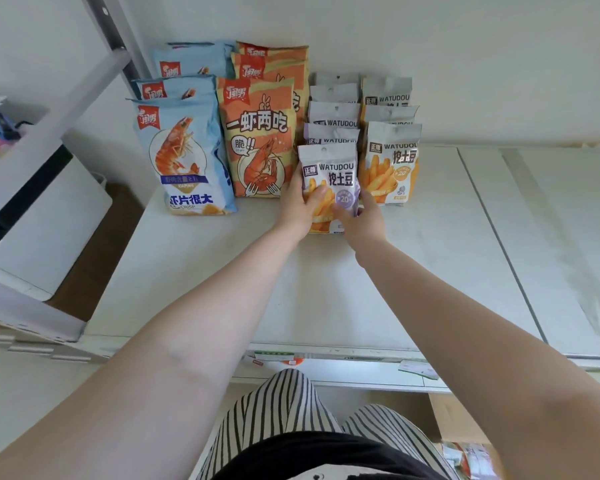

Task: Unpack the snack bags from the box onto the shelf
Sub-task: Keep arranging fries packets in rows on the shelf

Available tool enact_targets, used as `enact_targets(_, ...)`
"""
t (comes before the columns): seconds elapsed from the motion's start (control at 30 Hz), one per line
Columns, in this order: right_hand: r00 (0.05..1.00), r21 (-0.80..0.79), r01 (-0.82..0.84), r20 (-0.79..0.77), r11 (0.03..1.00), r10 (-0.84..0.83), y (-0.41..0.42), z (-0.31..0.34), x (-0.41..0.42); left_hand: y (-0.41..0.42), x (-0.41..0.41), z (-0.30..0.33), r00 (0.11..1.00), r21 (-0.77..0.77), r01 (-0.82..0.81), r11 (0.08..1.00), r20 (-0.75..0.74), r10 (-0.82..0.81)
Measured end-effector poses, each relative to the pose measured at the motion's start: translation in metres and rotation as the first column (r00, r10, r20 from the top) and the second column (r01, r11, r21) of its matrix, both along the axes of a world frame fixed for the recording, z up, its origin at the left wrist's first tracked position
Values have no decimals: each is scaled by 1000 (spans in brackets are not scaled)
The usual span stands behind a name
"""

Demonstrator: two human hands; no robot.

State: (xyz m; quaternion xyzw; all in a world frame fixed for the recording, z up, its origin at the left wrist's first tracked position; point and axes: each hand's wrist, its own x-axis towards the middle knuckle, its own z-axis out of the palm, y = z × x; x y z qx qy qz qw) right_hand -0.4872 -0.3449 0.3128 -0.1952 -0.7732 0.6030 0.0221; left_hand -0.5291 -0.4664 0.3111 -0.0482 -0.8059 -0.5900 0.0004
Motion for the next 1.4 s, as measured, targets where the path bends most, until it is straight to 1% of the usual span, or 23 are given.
enact_targets(0.1,1000,26,-24,14,999,24,1,3,3,-2,-4,-4,999,-79,-46,996,-5,46)
enact_targets(0.23,998,60,-41,56,997,37,3,15,9,-5,-1,-1,996,-82,-85,993,16,86)
enact_targets(0.33,994,101,-54,102,993,43,7,30,19,-8,13,19,988,-114,-125,986,79,134)
enact_targets(0.47,987,123,-86,148,989,67,19,42,46,-18,45,41,967,-129,-219,967,106,233)
enact_targets(0.57,989,201,-78,141,976,50,37,41,81,-25,90,41,951,-138,-261,956,133,279)
enact_targets(0.63,992,283,-84,115,955,54,48,39,111,-23,125,38,966,-148,-198,969,139,219)
enact_targets(0.7,994,369,-87,89,925,58,57,35,146,-16,162,37,994,-186,-33,982,93,52)
enact_targets(0.73,996,416,-83,76,906,56,61,33,167,-11,181,36,996,-224,71,972,70,-56)
enact_targets(0.8,997,500,-70,66,863,42,65,27,209,-3,217,32,964,-313,262,913,44,-262)
enact_targets(0.83,997,535,-66,71,842,32,65,23,231,0,234,30,939,-362,331,871,38,-341)
enact_targets(0.93,988,626,-75,153,776,-28,62,14,300,2,279,24,864,-502,460,732,62,-500)
enact_targets(1.03,956,665,-88,265,742,-124,54,0,380,-7,327,14,809,-556,544,629,147,-570)
enact_targets(1.13,914,641,-88,356,763,-193,44,-11,456,-14,375,2,744,-559,624,547,210,-635)
enact_targets(1.17,897,634,-68,377,771,-230,42,-13,480,-14,390,-2,721,-561,646,517,227,-655)
enact_targets(1.3,817,641,-13,449,768,-361,39,-19,563,-4,441,-13,601,-586,732,348,314,-735)
enact_targets(1.4,771,636,70,455,769,-446,43,-20,612,10,475,-19,541,-595,762,258,364,-758)
